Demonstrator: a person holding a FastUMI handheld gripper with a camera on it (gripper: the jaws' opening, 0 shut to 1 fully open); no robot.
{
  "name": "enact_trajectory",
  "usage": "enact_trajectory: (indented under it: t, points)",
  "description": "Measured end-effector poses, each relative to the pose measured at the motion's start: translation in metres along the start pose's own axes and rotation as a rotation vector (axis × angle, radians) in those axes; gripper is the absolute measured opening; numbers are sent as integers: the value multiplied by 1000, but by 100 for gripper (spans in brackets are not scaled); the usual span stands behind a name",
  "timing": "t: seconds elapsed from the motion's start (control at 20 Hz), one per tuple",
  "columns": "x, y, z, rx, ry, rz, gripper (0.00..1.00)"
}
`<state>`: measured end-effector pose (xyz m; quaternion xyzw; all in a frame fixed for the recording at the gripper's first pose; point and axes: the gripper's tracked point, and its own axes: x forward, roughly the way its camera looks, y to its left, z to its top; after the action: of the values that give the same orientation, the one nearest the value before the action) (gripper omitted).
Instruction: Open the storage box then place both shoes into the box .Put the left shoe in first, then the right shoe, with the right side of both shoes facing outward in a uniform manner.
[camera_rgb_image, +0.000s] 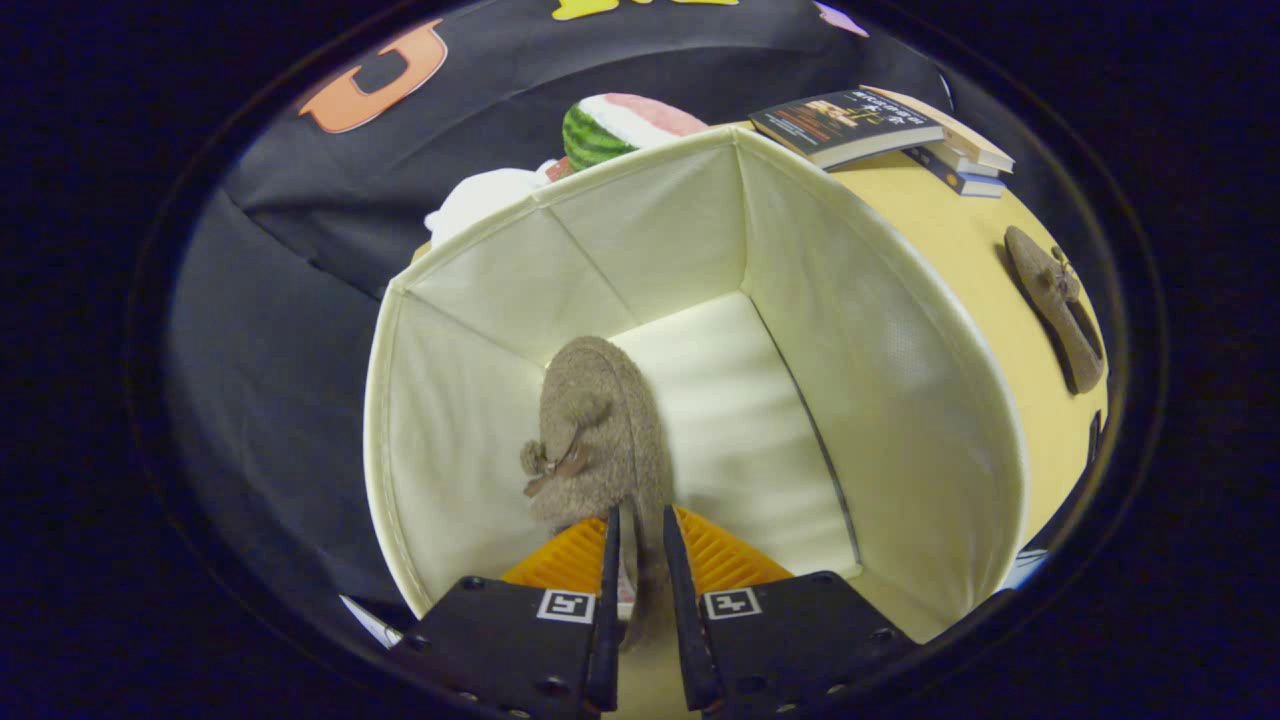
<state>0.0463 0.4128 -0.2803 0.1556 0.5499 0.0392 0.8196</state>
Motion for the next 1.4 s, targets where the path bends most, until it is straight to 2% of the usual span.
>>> enact_trajectory:
  t: [0.1, 0.15, 0.35, 0.4, 0.6, 0.75, 1.05, 1.2, 1.4]
  points:
    - [-9, 0, 3, -36, -23, 12, 41]
    - [-14, 3, 6, -49, -44, 38, 41]
    - [-56, 6, 26, -113, -141, 108, 73]
    - [-67, 6, 31, -120, -164, 136, 77]
    - [-133, -10, 61, -172, -291, 209, 82]
    - [-183, -44, 87, -210, -404, 229, 88]
    - [-254, -162, 145, -307, -628, 149, 95]
    - [-268, -220, 159, -311, -659, 125, 95]
    - [-265, -305, 180, -303, -671, 51, 96]
